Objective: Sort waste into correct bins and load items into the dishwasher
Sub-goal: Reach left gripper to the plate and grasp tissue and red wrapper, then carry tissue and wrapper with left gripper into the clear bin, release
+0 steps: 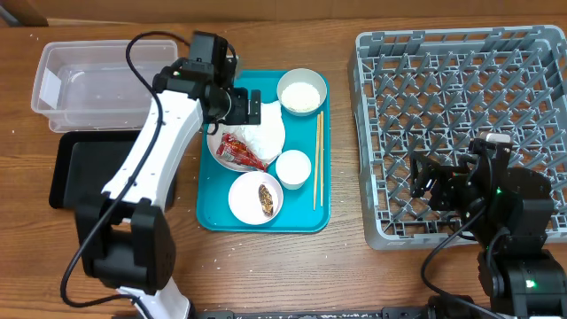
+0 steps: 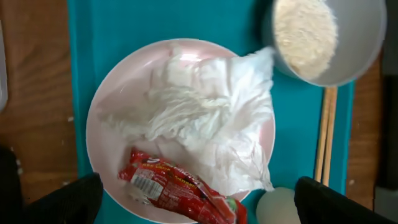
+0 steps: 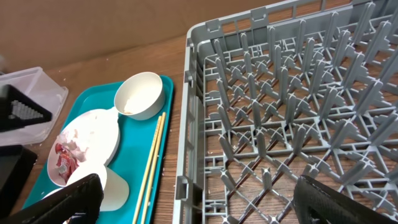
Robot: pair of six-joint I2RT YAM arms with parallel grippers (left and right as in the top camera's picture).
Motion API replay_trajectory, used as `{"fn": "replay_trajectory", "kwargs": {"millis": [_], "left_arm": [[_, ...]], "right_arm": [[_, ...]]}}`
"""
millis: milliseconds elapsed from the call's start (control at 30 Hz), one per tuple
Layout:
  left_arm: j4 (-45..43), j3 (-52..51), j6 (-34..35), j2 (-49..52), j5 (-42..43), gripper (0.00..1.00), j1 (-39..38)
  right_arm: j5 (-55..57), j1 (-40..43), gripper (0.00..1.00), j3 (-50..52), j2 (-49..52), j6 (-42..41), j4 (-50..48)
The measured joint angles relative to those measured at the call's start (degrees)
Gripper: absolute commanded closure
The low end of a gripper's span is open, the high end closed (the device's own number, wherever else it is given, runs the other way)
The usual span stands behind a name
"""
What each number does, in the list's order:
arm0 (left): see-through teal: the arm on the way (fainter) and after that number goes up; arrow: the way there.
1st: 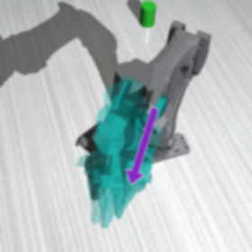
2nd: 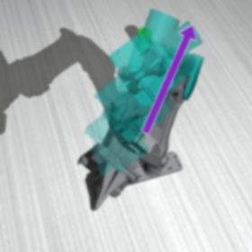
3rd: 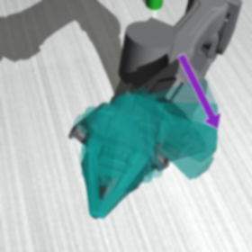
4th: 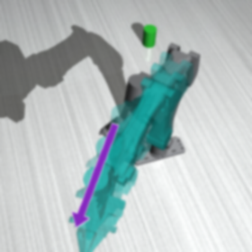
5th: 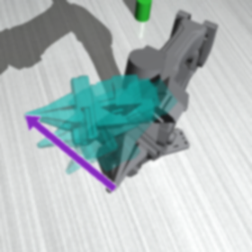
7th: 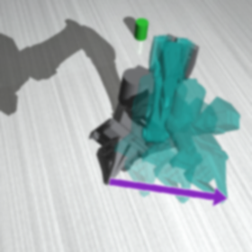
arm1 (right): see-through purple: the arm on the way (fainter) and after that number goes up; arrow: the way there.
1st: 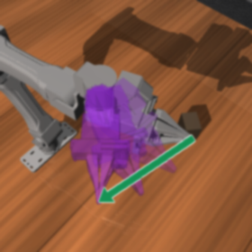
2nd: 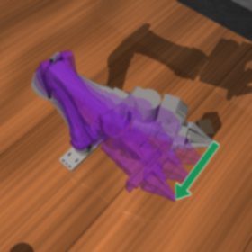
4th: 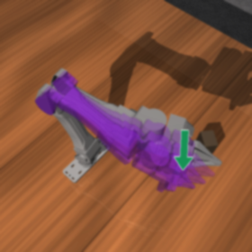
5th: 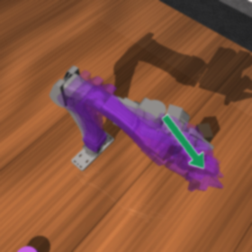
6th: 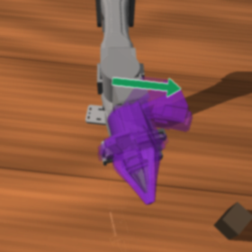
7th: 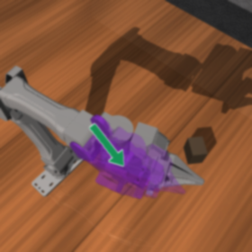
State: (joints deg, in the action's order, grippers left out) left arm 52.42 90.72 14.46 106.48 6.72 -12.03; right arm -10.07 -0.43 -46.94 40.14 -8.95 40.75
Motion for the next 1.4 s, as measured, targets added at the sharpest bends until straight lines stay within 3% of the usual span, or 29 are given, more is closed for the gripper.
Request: {"fn": "replay_trajectory", "kwargs": {"millis": [333,633,667,700,833,1133,1400], "left_arm": [[1.2,0.1,21.0,7.3,-1.7,0.00,-0.4],[0.1,0.5,25.0,16.6,-2.5,0.01,-0.4],[-0.4,0.7,25.0,16.6,-2.4,0.05,-0.4],[-0.6,0.8,25.1,16.8,-2.5,0.19,-0.4],[-0.9,1.0,24.0,17.1,-3.0,0.94,-0.4],[1.5,3.1,20.7,18.1,-2.6,0.96,-0.4],[20.2,25.7,14.4,20.6,-1.3,0.96,-0.4]], "right_arm": [[0.0,0.0,0.00,0.0,0.0,0.0,0.7],[0.0,0.0,0.00,0.0,2.2,0.0,1.9],[-0.1,0.0,0.00,0.0,2.5,0.0,1.9],[-0.2,0.0,0.00,0.0,2.7,0.0,1.9],[-0.2,0.0,0.00,0.0,3.8,0.0,1.9],[-0.2,0.0,0.00,0.0,5.4,0.0,1.8],[-0.2,0.0,0.00,0.0,5.5,-0.1,1.2]]}}
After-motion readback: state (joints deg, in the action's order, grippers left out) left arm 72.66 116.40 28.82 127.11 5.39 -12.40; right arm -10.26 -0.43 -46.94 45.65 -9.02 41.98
